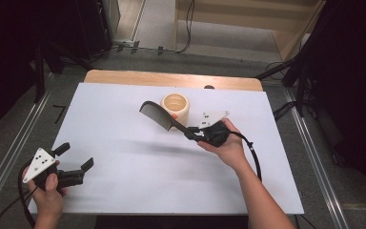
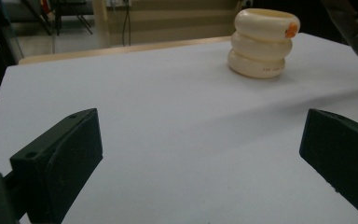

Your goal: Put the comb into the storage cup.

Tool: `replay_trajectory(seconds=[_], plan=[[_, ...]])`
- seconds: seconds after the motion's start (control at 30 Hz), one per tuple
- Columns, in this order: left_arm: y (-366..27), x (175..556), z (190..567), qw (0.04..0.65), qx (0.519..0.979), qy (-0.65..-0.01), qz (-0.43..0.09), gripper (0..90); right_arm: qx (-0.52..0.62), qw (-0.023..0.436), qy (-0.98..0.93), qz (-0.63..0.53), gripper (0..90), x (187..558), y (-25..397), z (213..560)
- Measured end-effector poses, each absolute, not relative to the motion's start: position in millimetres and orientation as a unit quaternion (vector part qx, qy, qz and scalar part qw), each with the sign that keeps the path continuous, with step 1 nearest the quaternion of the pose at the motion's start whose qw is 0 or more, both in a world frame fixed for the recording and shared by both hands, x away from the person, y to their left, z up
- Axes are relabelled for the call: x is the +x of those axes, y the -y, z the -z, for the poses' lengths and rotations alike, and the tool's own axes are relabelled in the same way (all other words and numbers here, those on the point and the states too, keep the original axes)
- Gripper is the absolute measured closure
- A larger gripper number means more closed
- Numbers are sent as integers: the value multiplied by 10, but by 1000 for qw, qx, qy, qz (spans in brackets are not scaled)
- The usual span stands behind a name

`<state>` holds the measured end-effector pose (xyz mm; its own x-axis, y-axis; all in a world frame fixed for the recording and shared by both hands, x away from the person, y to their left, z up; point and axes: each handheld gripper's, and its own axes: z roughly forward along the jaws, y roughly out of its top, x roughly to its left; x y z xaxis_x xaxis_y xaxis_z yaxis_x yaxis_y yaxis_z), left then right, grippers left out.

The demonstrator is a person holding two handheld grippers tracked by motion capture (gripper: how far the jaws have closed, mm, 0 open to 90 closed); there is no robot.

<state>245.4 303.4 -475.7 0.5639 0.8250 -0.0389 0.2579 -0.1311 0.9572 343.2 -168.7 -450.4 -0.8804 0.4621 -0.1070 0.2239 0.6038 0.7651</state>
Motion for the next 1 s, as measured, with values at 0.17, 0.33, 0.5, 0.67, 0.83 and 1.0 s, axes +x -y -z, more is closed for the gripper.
replay_trajectory(seconds=[0.17, 0.33, 0.5, 0.67, 0.83, 1.0], plan=[[-2847, 2477, 4616, 552, 703, -369, -252, 0, 201, 156, -872, -418, 713, 3348, 1711, 4527], [-2623, 2506, 4480, 580, 693, -350, -248, 0, 205, 163, -860, -437, 713, 3264, 1736, 4545], [-2407, 2585, 4364, 592, 702, -327, -223, 0, 212, 162, -848, -457, 713, 3183, 1773, 4559], [-2216, 2656, 4254, 599, 704, -318, -213, 0, 216, 161, -838, -475, 713, 3119, 1821, 4583], [-2058, 2747, 4208, 597, 710, -314, -203, 0, 223, 167, -827, -488, 713, 3067, 1859, 4612], [-1888, 2819, 4197, 596, 717, -304, -194, 0, 231, 169, -817, -500, 713, 3024, 1876, 4635]])
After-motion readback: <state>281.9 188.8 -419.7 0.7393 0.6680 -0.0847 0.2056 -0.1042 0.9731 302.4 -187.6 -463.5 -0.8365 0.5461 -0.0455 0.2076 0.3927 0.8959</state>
